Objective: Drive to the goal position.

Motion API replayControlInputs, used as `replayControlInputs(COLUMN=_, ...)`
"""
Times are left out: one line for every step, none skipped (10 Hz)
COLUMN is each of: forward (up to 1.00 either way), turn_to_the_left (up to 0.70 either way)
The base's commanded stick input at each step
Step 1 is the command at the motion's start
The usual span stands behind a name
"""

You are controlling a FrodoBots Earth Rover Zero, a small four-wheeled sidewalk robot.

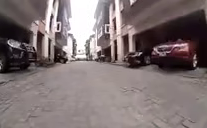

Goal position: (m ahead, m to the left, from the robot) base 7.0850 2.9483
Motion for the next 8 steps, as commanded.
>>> replayControlInputs(forward=0.7, turn_to_the_left=0.0)
replayControlInputs(forward=0.7, turn_to_the_left=0.0)
replayControlInputs(forward=0.7, turn_to_the_left=0.0)
replayControlInputs(forward=0.7, turn_to_the_left=0.0)
replayControlInputs(forward=0.7, turn_to_the_left=0.0)
replayControlInputs(forward=0.7, turn_to_the_left=0.0)
replayControlInputs(forward=0.7, turn_to_the_left=0.0)
replayControlInputs(forward=0.7, turn_to_the_left=0.0)
